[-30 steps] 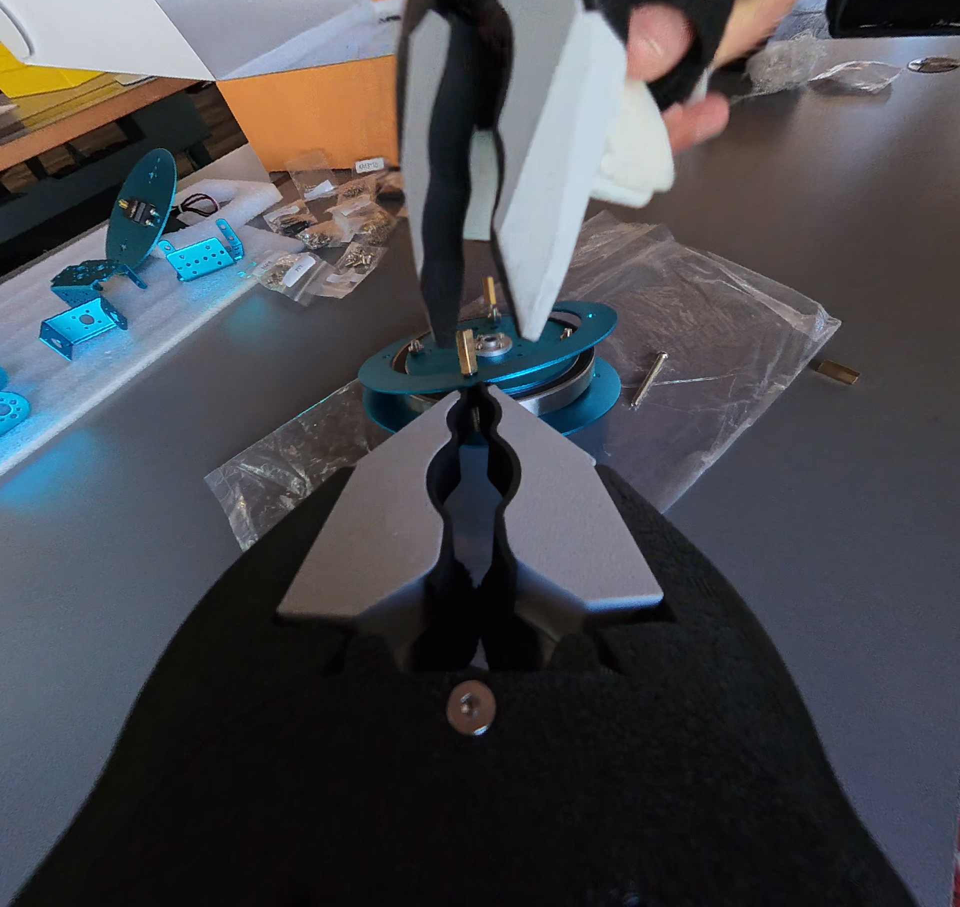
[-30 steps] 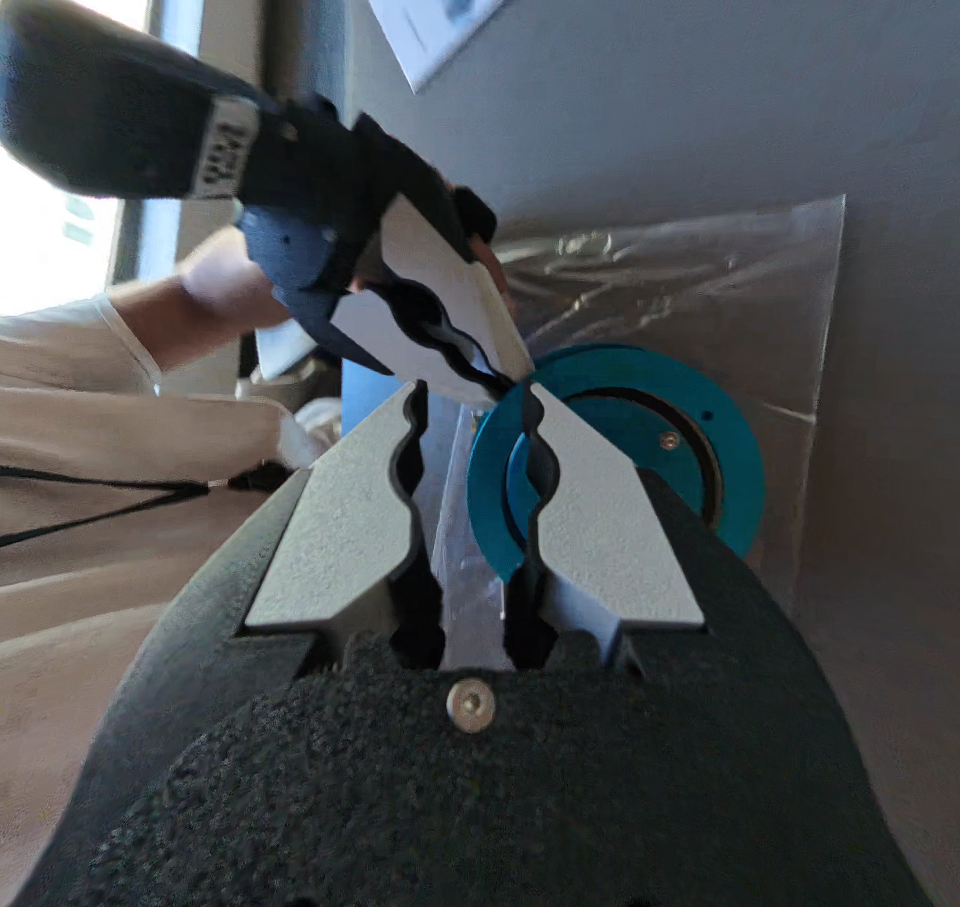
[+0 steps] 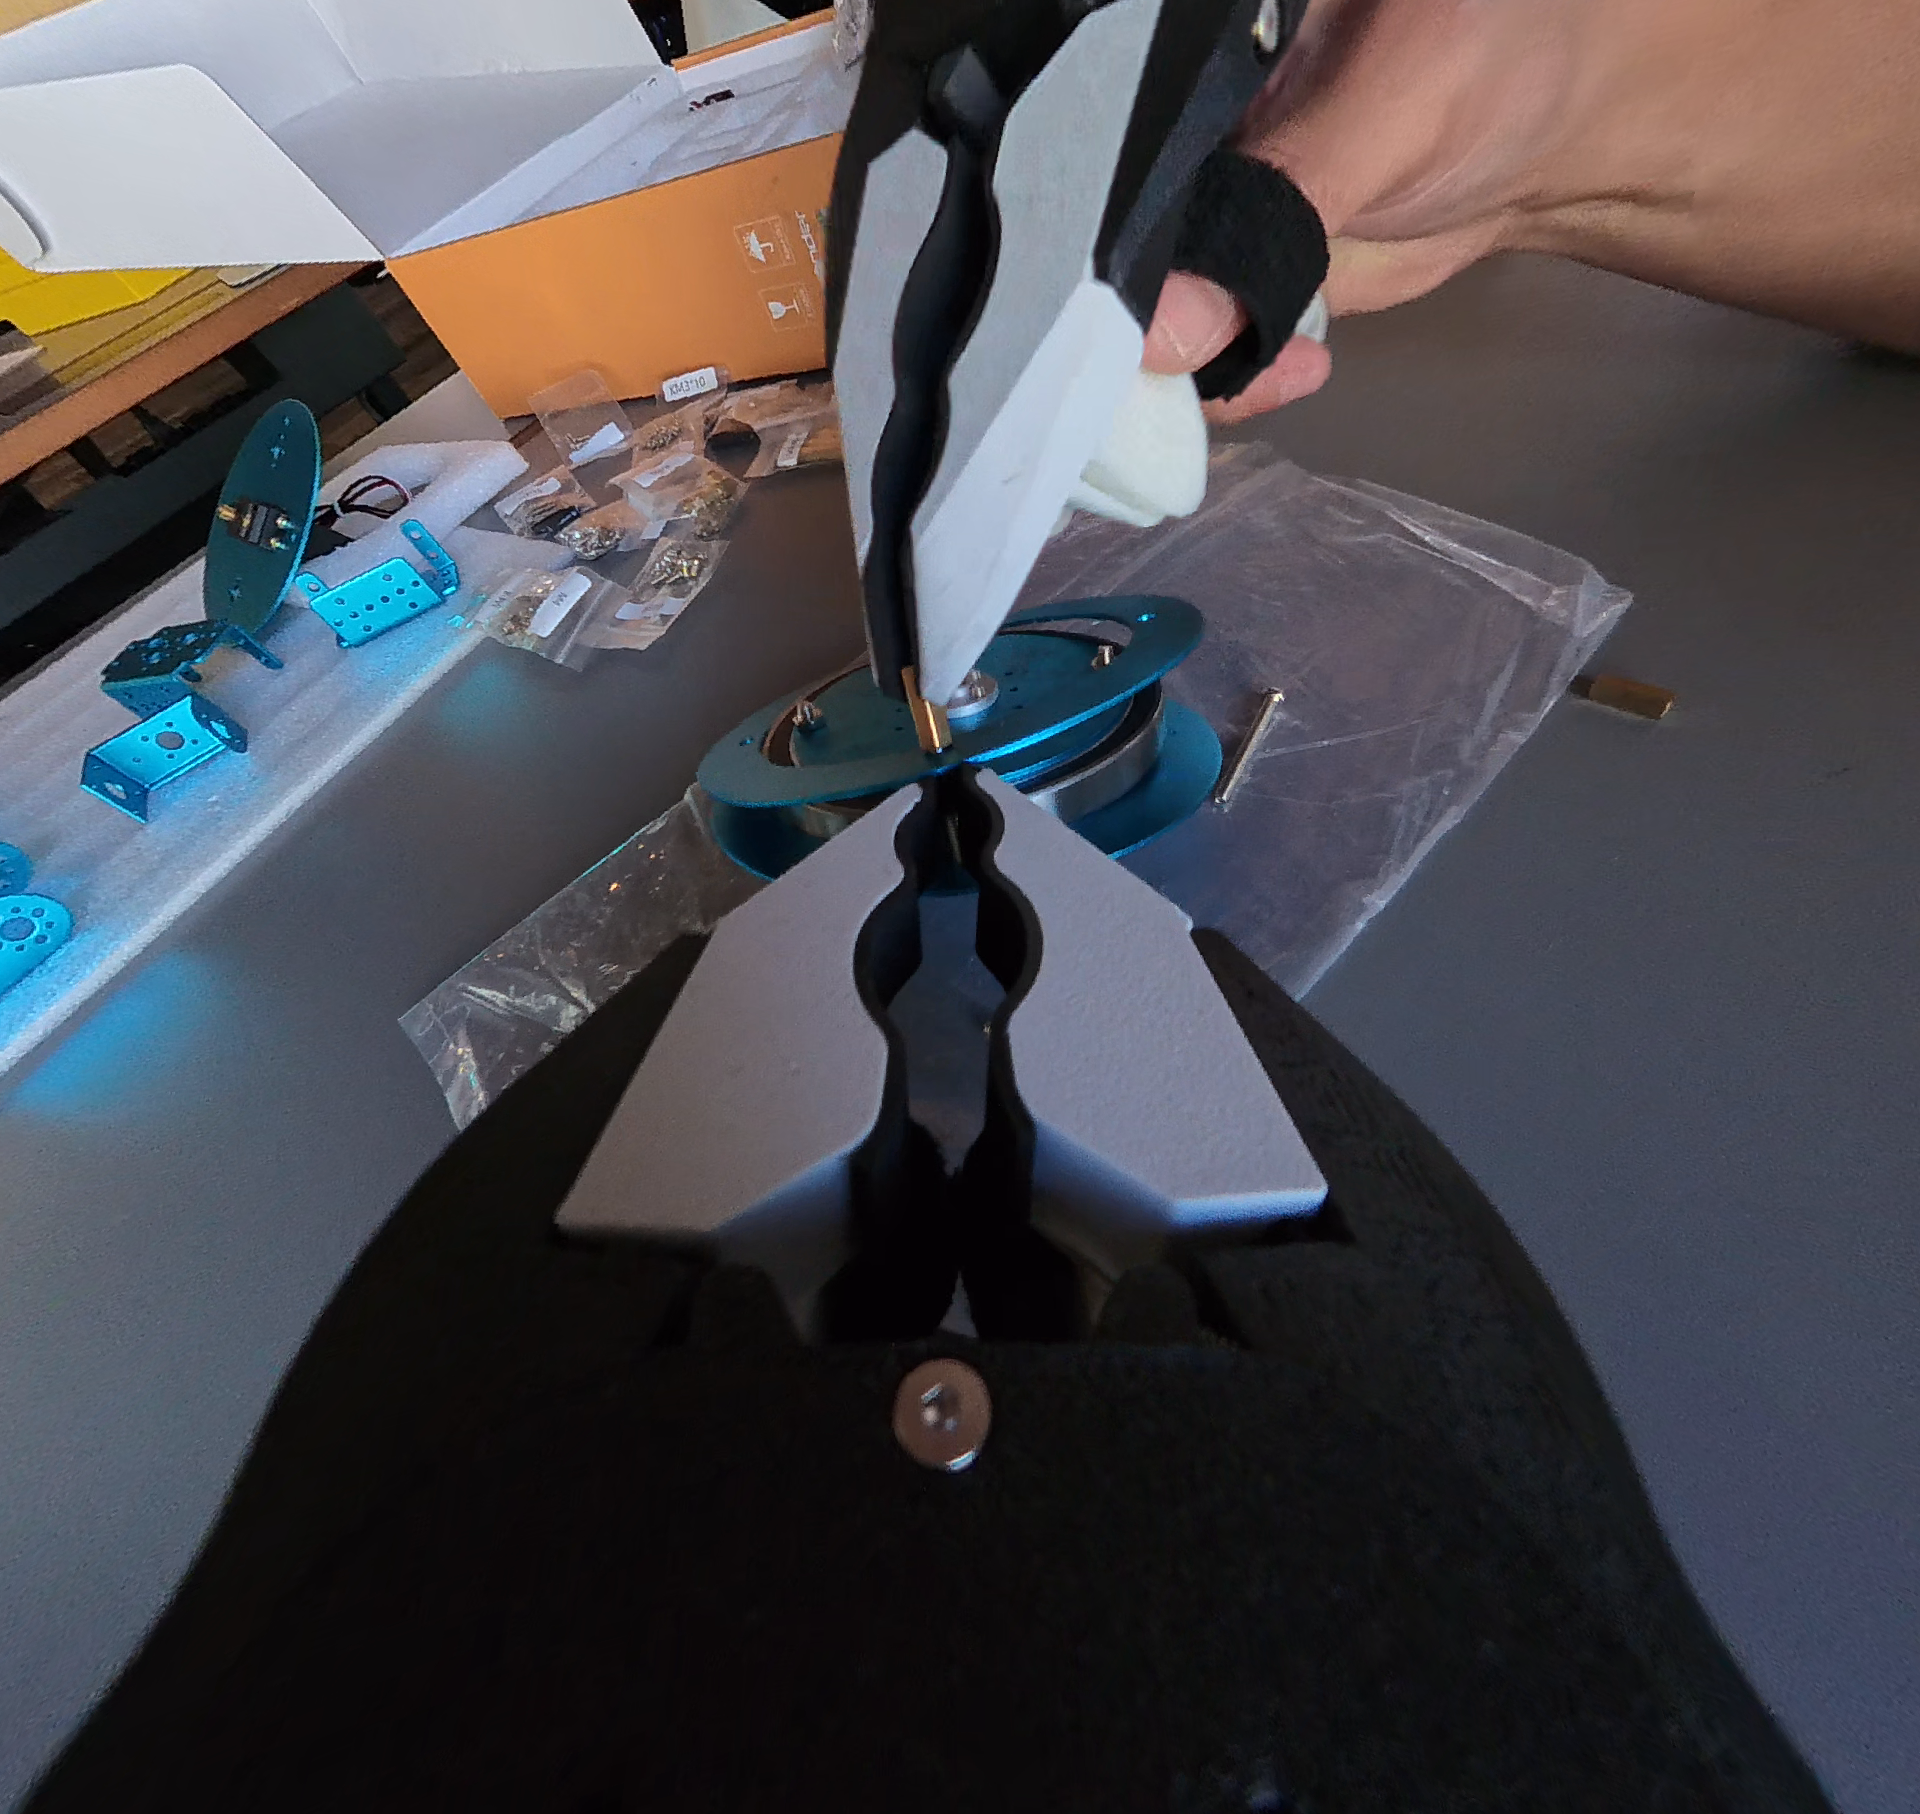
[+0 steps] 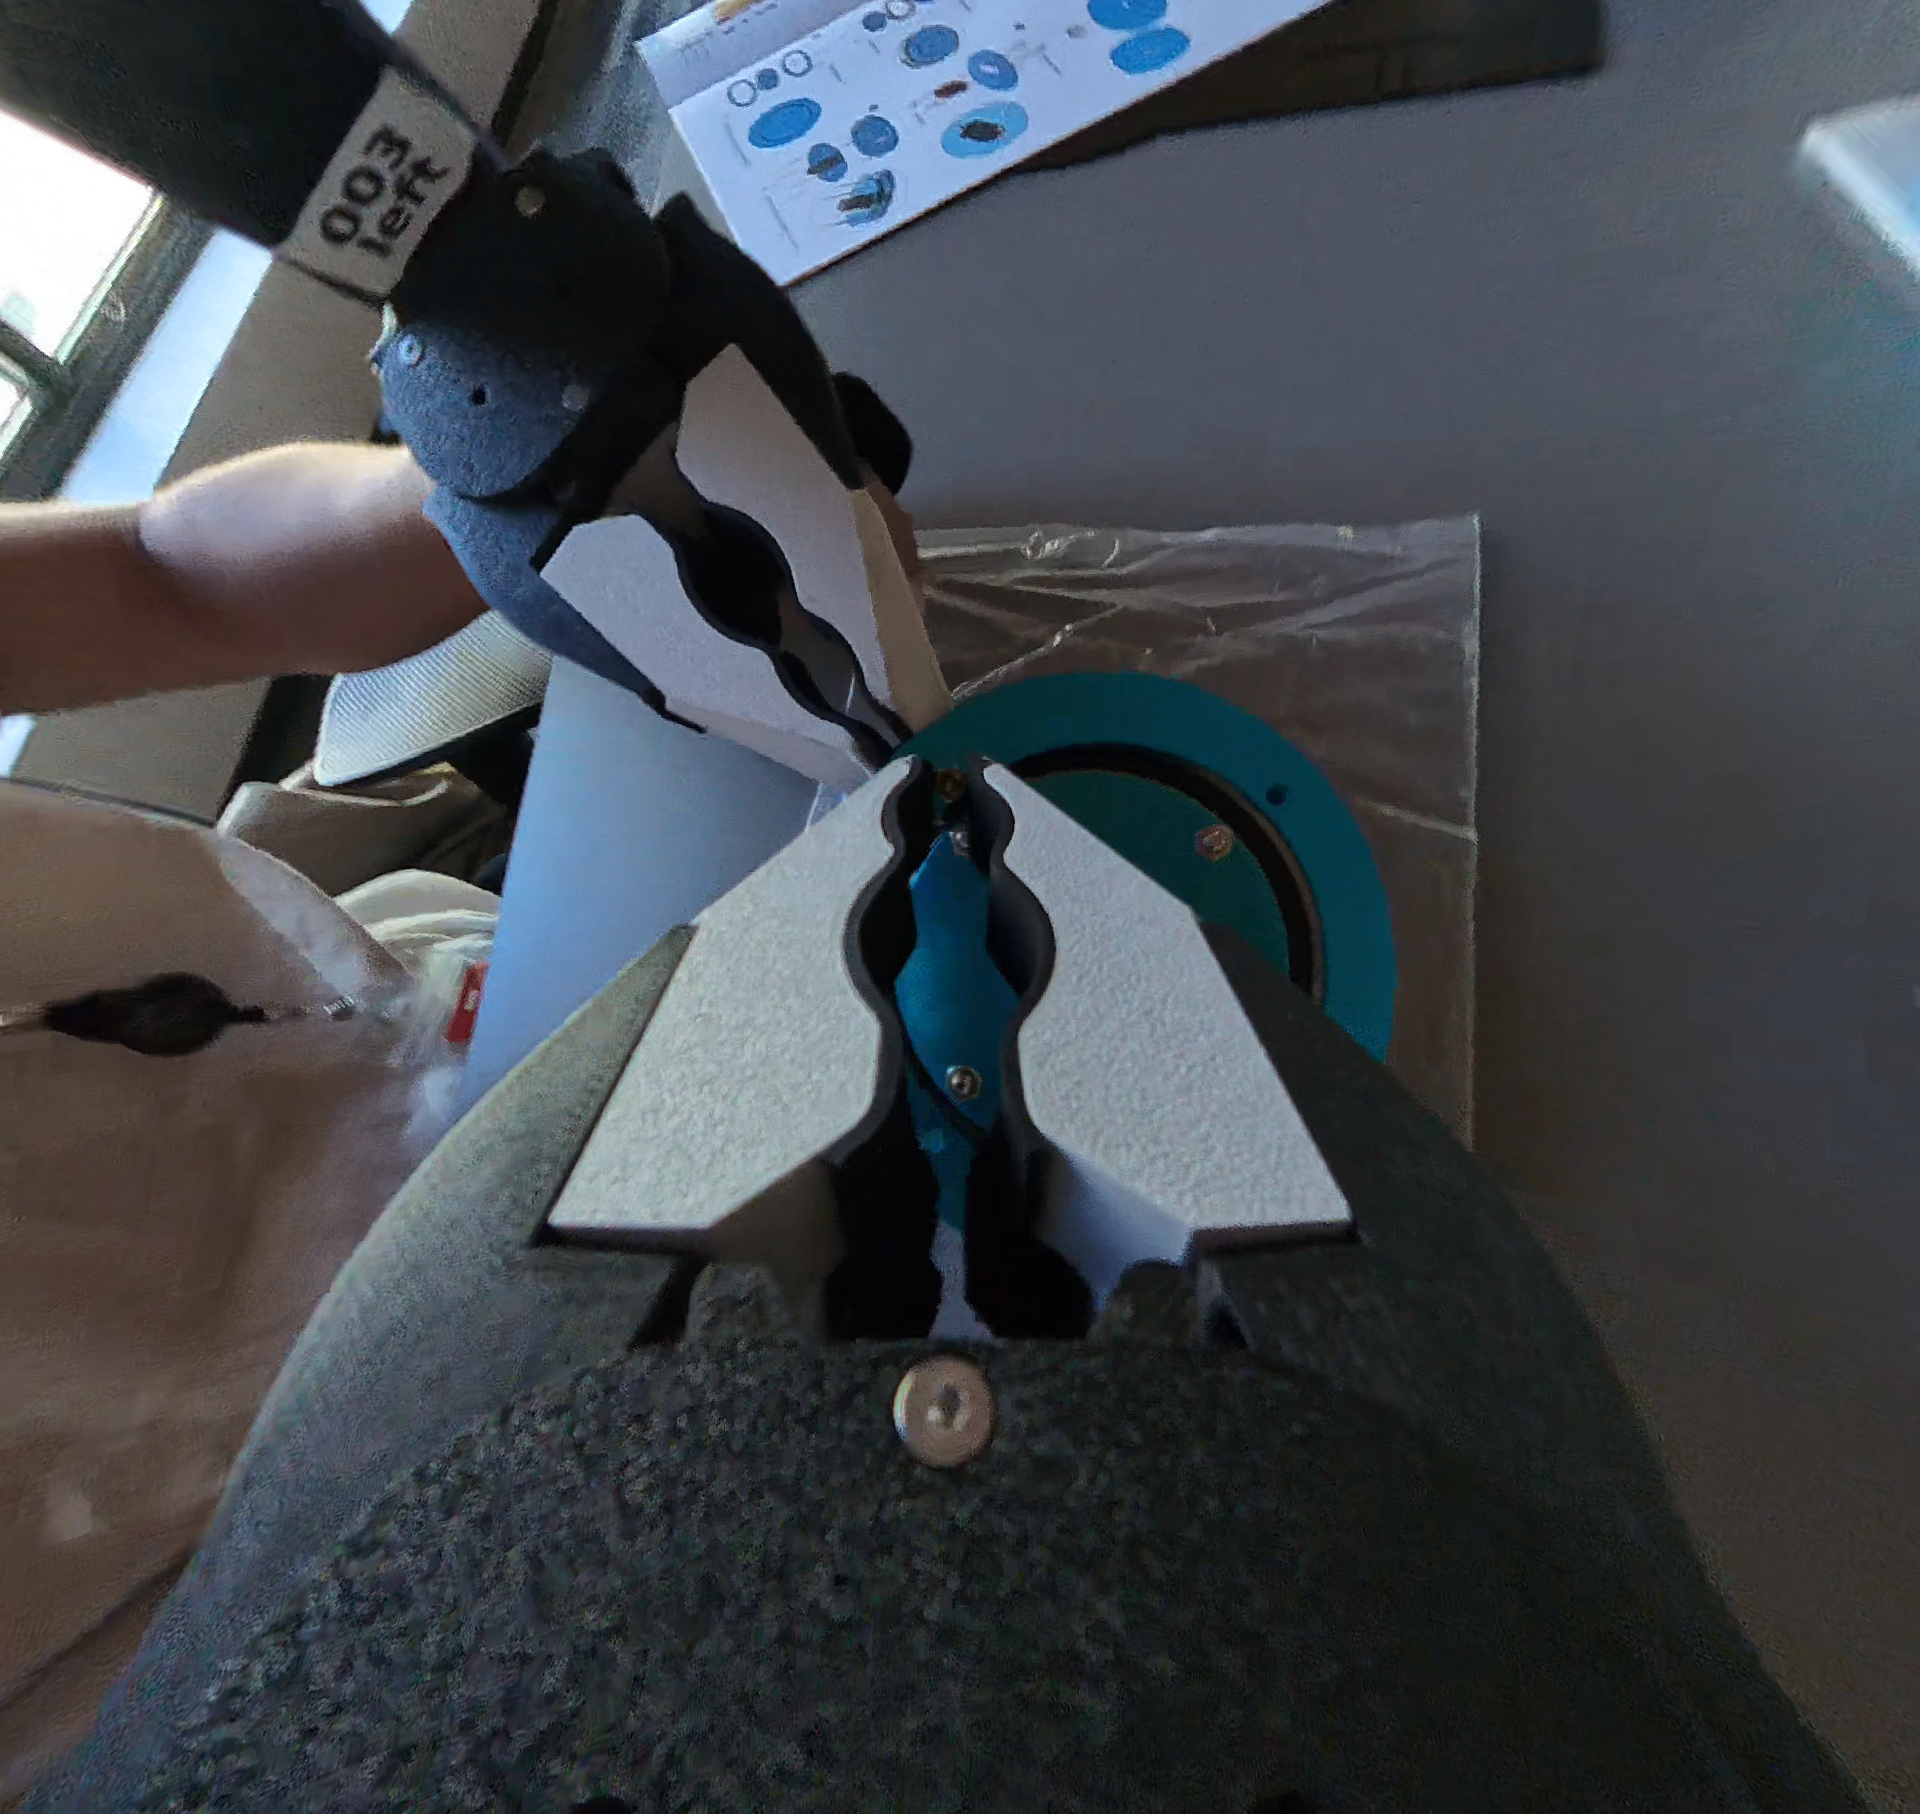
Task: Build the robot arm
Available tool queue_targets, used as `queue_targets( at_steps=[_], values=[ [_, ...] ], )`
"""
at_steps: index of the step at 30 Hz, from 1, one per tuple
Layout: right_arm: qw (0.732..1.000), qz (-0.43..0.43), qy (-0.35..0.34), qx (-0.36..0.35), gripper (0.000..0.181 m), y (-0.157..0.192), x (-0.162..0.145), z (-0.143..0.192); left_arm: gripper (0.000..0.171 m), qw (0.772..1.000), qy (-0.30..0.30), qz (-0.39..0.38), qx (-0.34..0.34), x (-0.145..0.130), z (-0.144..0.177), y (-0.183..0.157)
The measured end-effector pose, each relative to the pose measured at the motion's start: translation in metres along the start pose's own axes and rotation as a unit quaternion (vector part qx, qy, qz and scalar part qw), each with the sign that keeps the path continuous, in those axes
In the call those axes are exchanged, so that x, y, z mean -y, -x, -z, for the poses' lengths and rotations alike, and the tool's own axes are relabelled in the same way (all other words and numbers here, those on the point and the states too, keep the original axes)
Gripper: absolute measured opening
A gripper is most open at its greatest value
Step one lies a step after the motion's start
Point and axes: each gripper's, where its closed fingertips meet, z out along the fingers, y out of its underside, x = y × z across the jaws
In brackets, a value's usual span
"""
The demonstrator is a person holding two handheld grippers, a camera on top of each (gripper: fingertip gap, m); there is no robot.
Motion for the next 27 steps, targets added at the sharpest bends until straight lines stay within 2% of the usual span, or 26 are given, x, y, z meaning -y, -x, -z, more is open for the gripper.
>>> queue_targets(
  at_steps=[3,5,7,11,13,15,17,19,22,25,27],
  values=[
    [0.991,-0.133,0.003,-0.036,0.004,-0.006,0.001,-0.002,0.001,1.000,0.004,0.012,0.005,-0.001,-0.001,0.004],
    [0.966,-0.246,-0.020,-0.075,0.004,-0.009,0.003,-0.003,0.001,1.000,0.007,0.018,0.006,-0.002,-0.001,0.006],
    [0.945,-0.299,-0.024,-0.131,0.005,-0.009,-0.001,-0.002,0.001,1.000,0.012,0.007,0.006,-0.003,-0.002,0.003],
    [0.914,-0.316,0.021,-0.253,0.005,-0.011,-0.006,0.002,0.001,1.000,0.016,-0.012,0.012,-0.003,-0.006,0.000],
    [0.899,-0.328,0.030,-0.287,0.005,-0.011,-0.005,0.003,0.001,1.000,0.013,-0.013,0.011,-0.002,-0.006,0.000],
    [0.897,-0.323,0.025,-0.300,0.005,-0.012,-0.005,0.003,0.001,1.000,0.012,-0.014,0.015,-0.002,-0.006,0.001],
    [0.907,-0.307,-0.006,-0.288,0.008,-0.014,-0.002,0.005,0.001,1.000,0.011,-0.018,0.016,-0.001,-0.006,0.001],
    [0.927,-0.265,-0.051,-0.260,0.025,-0.014,0.004,0.008,0.001,0.999,0.010,-0.024,0.018,-0.001,-0.006,0.000],
    [0.962,-0.123,-0.079,-0.229,0.030,-0.014,0.005,0.024,0.001,0.999,0.008,-0.030,0.018,-0.001,-0.005,-0.002],
    [0.978,0.022,-0.083,-0.187,0.026,-0.010,0.006,0.040,0.001,0.999,0.006,-0.033,0.014,0.000,-0.005,-0.003],
    [0.979,0.122,-0.067,-0.146,0.030,-0.004,0.004,0.040,0.001,0.999,0.005,-0.036,0.012,0.000,-0.005,-0.003]
  ],
)
